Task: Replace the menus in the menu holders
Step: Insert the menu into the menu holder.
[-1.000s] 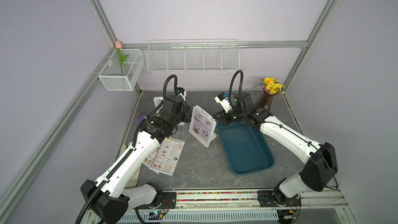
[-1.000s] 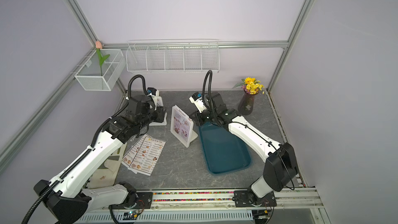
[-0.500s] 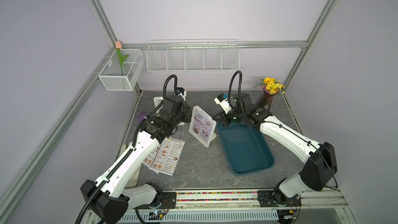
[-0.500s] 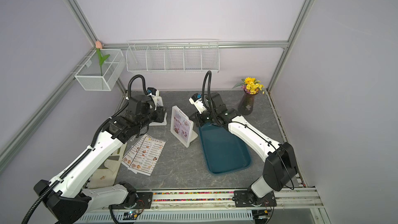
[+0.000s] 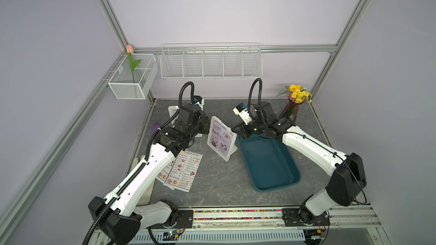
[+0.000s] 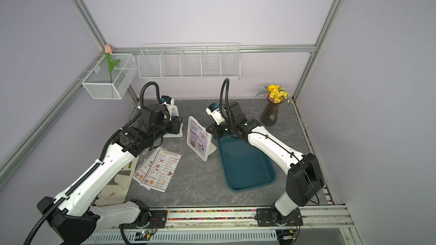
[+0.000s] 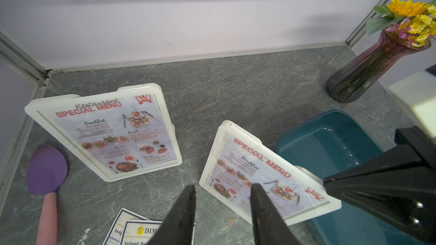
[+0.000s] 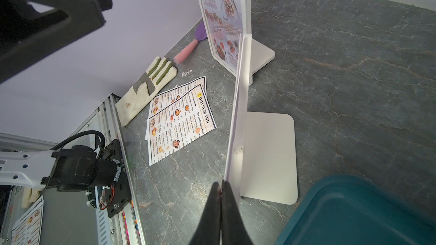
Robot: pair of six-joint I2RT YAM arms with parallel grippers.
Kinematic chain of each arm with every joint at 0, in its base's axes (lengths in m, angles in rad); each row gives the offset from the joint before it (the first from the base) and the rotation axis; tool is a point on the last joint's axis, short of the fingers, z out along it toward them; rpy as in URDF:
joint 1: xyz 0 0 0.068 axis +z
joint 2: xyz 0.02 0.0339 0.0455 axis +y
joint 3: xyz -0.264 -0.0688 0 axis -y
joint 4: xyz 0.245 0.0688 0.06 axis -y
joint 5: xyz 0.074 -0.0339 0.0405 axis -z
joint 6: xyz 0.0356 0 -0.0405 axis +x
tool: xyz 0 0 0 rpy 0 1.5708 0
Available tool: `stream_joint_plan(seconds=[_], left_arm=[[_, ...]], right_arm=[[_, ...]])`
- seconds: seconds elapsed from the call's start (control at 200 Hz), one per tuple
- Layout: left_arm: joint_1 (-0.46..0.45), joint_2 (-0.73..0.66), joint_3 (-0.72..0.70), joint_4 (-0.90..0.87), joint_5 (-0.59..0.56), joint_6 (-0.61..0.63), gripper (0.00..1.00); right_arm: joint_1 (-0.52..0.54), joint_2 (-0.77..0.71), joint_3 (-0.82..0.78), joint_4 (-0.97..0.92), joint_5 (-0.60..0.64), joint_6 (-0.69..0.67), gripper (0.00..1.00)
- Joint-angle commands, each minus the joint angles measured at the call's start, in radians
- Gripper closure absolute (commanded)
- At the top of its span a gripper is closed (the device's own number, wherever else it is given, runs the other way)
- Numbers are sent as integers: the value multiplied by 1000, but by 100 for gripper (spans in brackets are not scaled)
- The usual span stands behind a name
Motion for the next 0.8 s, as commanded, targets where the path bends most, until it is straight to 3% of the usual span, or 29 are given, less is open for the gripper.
stream_joint_plan(seconds=[0.0,0.34,0.685,0.795], left_arm=[[6,-2,3,3,-5,-5,59],[7,7,13,-4,2,0,59],[7,55,34,-3,1,9,57],[7,90,62,22,26,17,52]], right_arm=[[5,-4,24,-3,7,-16,88],[-4,66,130,8,35,-12,82],[-4,183,233,48,0,16,87],[-4,190,236,50,-12,18,88]])
